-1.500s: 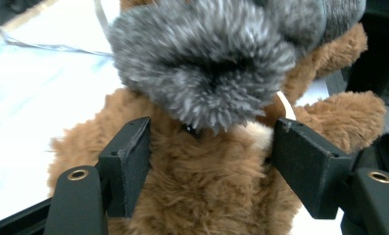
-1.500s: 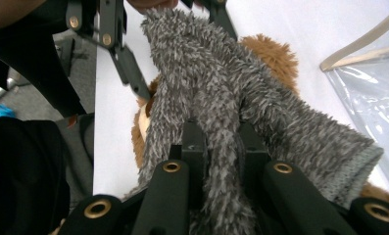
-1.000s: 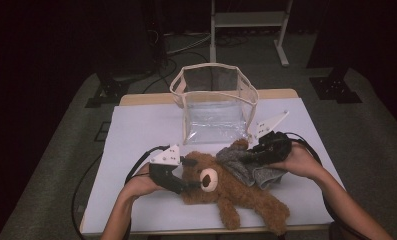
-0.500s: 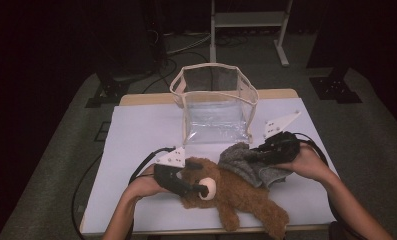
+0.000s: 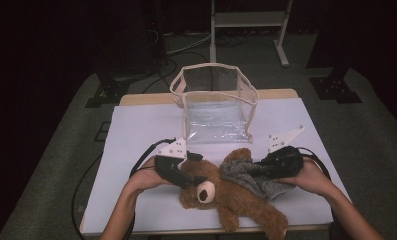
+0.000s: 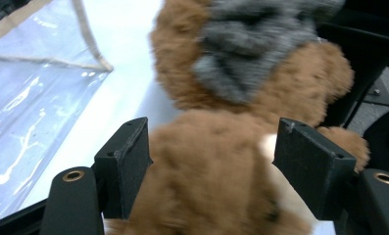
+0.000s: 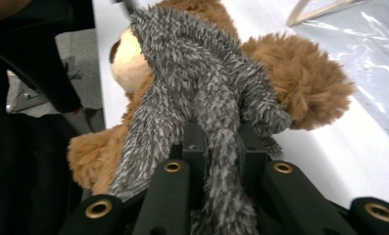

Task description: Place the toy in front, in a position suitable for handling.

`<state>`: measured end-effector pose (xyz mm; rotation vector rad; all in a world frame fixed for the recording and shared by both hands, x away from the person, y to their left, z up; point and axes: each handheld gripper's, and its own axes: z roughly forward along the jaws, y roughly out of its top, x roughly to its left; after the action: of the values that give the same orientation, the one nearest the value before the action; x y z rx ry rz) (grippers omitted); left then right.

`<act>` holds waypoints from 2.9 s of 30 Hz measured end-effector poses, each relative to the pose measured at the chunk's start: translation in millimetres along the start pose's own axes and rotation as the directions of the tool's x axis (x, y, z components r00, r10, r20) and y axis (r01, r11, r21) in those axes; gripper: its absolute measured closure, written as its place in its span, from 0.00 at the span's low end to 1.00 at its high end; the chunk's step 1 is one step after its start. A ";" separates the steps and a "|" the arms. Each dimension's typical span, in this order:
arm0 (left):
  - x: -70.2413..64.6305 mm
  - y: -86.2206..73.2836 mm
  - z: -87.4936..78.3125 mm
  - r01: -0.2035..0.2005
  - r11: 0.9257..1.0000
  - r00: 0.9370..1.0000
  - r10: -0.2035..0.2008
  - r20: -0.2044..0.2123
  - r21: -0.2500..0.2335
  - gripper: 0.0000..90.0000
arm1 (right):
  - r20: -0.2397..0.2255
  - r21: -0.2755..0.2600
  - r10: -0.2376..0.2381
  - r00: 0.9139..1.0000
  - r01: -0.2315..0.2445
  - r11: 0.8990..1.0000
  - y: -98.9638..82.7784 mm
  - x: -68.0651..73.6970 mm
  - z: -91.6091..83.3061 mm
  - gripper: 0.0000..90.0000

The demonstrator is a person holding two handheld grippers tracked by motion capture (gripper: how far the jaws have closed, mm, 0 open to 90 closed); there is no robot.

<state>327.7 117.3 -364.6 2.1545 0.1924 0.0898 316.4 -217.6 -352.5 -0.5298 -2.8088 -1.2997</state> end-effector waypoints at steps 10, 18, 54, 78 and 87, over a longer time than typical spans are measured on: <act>-3.1 -8.3 9.4 0.017 0.996 0.999 -0.020 0.035 0.085 0.36 | 0.043 -0.048 -0.010 0.999 0.012 0.999 -5.6 1.1 -26.9 0.87; -4.9 -10.3 7.9 0.022 0.997 0.999 -0.025 0.042 0.073 0.35 | 0.090 -0.062 0.009 0.996 -0.004 0.998 -11.9 2.2 -39.2 0.87; -4.2 -1.5 9.3 0.005 0.996 0.998 -0.011 0.067 0.088 0.28 | 0.008 0.000 -0.024 1.000 0.024 1.000 -7.4 16.5 2.2 0.87; 11.3 45.1 58.7 -0.097 0.989 0.983 0.078 0.167 0.110 0.62 | -0.006 -0.020 -0.019 1.000 0.019 1.000 -12.5 13.4 2.3 0.87; 22.2 63.6 54.9 -0.109 0.989 0.991 0.101 0.084 0.097 0.76 | 0.035 -0.073 0.018 0.999 -0.016 0.997 -5.5 -9.5 -14.1 0.87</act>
<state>363.7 41.3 -342.6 2.2645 0.0383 0.0566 321.8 -234.2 -348.7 -0.5835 -2.7875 -1.4084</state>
